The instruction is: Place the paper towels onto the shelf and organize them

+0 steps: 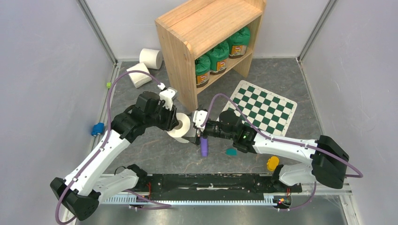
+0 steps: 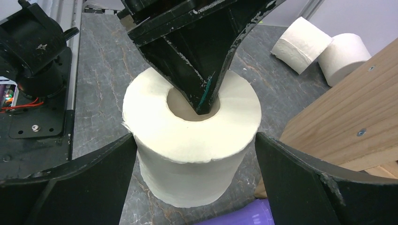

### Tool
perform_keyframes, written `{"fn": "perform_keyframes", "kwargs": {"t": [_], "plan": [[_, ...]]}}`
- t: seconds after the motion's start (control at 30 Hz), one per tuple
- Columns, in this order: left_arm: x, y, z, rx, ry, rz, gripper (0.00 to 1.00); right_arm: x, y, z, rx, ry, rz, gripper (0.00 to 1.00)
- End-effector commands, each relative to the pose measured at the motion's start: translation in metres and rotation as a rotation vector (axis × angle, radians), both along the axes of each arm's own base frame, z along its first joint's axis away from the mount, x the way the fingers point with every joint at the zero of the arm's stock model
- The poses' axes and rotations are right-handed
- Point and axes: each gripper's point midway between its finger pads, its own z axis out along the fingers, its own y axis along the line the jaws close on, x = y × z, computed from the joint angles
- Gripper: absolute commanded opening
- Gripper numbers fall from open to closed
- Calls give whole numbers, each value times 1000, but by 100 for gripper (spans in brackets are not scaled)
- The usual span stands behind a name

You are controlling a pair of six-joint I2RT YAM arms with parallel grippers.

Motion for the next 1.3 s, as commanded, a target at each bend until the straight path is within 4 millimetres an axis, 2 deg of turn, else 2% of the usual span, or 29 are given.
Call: {"fn": "perform_keyframes", "kwargs": {"t": [0.0, 0.33, 0.63, 0.7, 0.83, 1.07, 1.2, 1.27], "plan": [[-16, -39, 40, -157, -95, -190, 6, 17, 5, 21, 51, -51, -60, 98], [-28, -57, 49, -198, -116, -287, 6, 12, 6, 23, 61, -67, -32, 96], [-22, -47, 69, -184, -211, -261, 20, 7, 1, 35, 74, -78, 0, 67], [-22, -44, 73, -177, -228, -254, 28, 4, -1, 40, 80, -84, 13, 61], [-22, -37, 90, -174, -279, -238, 52, -3, -5, 56, 105, -106, 38, 50], [-21, -13, 141, -198, -444, -153, 90, -5, -23, 94, 158, -162, 25, 30], [-20, 9, 171, -215, -548, -52, 99, 3, -38, 117, 182, -185, -12, 21], [-17, 23, 183, -220, -605, 21, 100, 9, -49, 130, 196, -195, -42, 18]]}}
